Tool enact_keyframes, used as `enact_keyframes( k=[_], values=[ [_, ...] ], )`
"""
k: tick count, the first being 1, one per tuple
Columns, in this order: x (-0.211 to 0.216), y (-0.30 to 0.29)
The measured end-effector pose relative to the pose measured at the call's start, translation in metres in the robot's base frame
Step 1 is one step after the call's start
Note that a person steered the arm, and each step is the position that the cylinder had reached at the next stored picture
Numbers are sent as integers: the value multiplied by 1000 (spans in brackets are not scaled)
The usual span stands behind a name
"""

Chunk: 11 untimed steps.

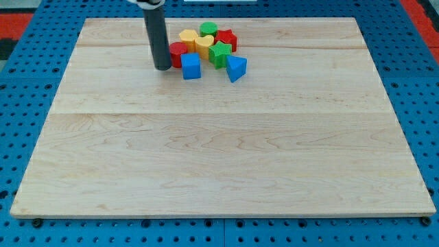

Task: Push blue triangle a bit left

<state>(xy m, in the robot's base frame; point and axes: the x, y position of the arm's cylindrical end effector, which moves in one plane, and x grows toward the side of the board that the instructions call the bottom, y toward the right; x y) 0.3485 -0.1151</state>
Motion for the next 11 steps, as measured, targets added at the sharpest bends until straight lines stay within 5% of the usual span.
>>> enact_keyframes(
  k=[1,3,5,6,7,10,11],
  values=[
    [37,15],
    [6,27],
    [54,85],
    [46,173],
    [3,191],
    [-25,157],
    [-5,130]
  ],
)
